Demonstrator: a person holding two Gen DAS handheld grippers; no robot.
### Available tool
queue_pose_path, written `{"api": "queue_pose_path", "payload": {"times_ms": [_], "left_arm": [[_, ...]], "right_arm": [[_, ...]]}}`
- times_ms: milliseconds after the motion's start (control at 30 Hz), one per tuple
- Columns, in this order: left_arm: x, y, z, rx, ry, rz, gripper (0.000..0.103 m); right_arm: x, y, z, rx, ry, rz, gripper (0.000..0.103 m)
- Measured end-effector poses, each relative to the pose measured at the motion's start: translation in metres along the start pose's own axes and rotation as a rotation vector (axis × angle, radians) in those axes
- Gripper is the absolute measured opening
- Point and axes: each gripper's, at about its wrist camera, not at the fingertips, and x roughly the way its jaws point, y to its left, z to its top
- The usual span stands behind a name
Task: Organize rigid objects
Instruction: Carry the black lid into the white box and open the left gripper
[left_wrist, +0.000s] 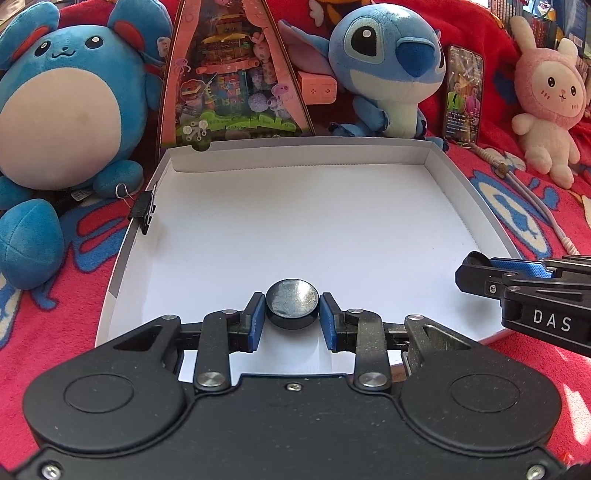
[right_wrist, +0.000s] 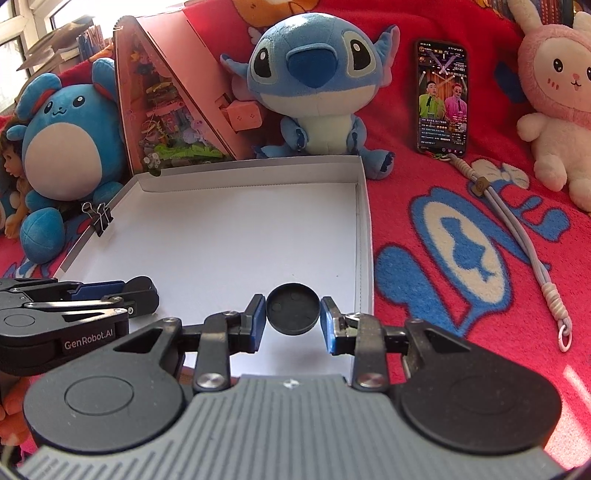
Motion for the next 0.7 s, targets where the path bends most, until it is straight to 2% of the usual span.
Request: {"api": "queue_pose_path", "payload": {"times_ms": [433, 633, 667, 700], "left_arm": [[0.004, -0.003, -0.002, 0.028, -0.027, -0.003, 0.031], [0.003, -0.003, -0.001, 0.021, -0.024, -0.003, 0.032], [0.004, -0.004, 0.000, 0.024, -0.021, -0.002, 0.035], [0.003, -0.005, 0.001, 0.027, -0.017, -0.002, 0.041]], "right_arm": [[0.014, 0.001, -0.005, -0.020, 0.024, -0.013, 0.037], [0.014, 0.002, -0.006, -0.038, 0.016, -0.012, 0.041], [0.013, 0.002, -0.006, -0.044, 0.015, -0.011, 0.042], [0.012, 0.001, -0.006, -0.048, 0.013, -0.009, 0.053]]}}
